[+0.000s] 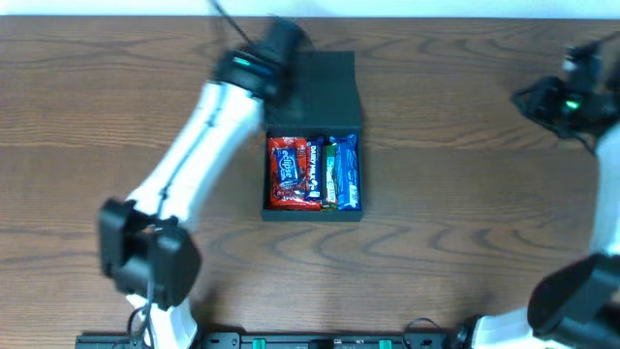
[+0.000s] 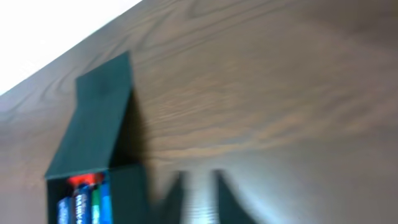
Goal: Pack container
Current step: 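Move both grippers to the raised box lid edges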
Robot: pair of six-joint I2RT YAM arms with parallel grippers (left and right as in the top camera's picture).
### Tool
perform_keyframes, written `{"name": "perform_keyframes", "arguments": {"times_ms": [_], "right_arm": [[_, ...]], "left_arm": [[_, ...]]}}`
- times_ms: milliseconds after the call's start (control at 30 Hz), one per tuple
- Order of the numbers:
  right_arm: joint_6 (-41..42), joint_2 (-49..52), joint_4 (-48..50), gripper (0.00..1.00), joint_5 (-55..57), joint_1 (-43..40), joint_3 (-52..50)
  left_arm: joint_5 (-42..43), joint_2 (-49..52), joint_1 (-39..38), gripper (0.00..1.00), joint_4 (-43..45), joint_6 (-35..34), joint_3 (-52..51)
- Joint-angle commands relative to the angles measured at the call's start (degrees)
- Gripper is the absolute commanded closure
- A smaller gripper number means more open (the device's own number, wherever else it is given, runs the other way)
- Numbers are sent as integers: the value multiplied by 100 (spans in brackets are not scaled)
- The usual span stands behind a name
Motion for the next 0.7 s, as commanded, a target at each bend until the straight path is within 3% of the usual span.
{"name": "perform_keyframes", "arguments": {"times_ms": [0, 133, 300, 567, 667], "right_arm": [[402, 667, 225, 99, -514, 560, 57], [850, 1543, 619, 99, -1224, 1093, 59], [1287, 2538, 789, 98, -1912, 1482, 72], [1475, 3388, 734, 98, -1967, 2026, 566], [1515, 3611, 702, 98, -1982, 2181, 850]], "left_arm": [[782, 262, 933, 94, 149, 24, 7], [1674, 896, 1635, 94, 398, -221, 9], [2710, 1867, 1816, 94, 389, -439, 48], [2833, 2616, 1480, 94, 238, -483, 619], [3268, 2789, 1451, 94, 173, -514, 728]]}}
